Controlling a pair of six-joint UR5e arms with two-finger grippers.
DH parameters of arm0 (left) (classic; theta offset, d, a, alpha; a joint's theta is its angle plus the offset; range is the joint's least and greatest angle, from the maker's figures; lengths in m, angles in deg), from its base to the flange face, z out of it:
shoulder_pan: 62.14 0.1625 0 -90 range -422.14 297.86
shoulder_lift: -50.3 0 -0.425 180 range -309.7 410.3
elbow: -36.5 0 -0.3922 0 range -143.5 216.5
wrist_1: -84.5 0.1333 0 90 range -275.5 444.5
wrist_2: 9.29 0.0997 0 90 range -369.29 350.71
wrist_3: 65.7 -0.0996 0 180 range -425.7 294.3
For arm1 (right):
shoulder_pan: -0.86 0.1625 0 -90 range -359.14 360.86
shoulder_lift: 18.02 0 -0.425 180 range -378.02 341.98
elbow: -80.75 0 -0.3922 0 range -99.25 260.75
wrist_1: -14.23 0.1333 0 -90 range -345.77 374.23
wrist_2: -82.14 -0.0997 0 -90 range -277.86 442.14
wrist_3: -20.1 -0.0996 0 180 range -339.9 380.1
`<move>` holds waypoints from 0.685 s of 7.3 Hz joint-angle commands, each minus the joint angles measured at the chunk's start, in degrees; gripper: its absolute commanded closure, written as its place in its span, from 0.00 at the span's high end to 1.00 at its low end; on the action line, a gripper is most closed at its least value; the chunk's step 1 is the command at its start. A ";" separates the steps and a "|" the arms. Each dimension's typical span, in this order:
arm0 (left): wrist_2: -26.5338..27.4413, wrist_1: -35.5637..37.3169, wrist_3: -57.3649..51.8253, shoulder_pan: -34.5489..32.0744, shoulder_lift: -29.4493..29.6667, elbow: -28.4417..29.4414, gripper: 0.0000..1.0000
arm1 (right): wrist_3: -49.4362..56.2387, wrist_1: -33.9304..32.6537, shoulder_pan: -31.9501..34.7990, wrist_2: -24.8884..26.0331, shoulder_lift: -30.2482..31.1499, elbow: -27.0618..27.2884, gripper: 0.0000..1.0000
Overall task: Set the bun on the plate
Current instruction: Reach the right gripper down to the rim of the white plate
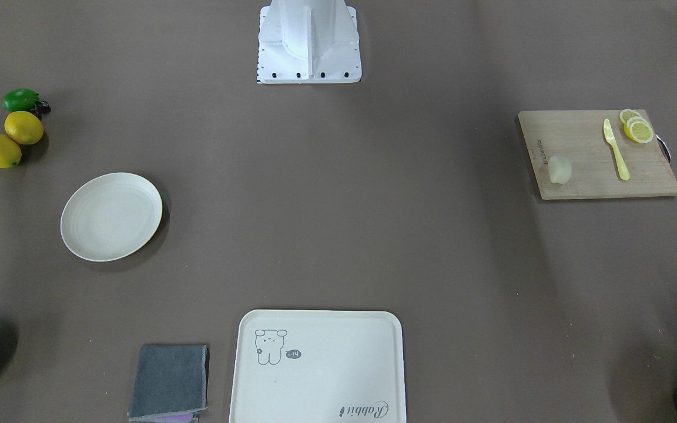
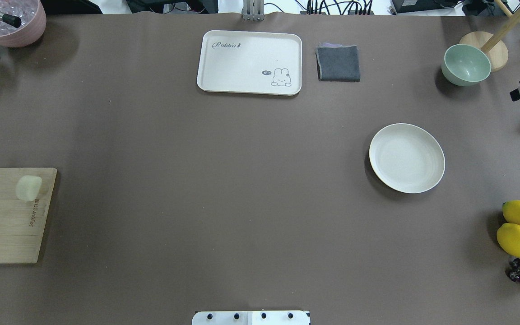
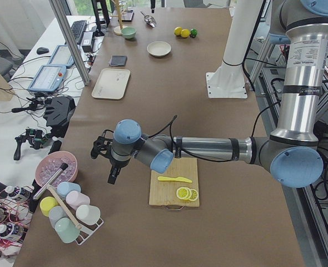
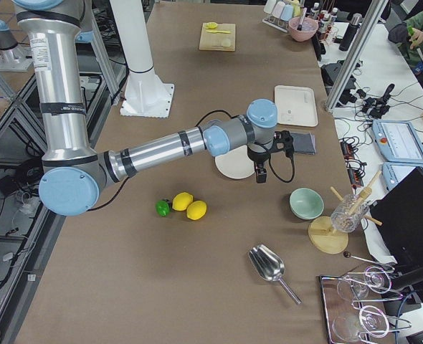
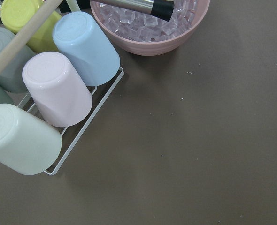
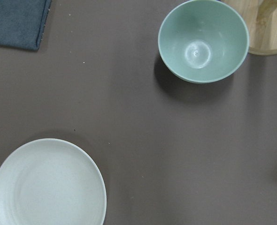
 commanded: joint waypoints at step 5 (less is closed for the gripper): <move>-0.26 -1.41 0.75 0.06 -0.48 -0.28 0.98 | -28.67 35.47 -20.79 18.01 1.23 -13.11 1.00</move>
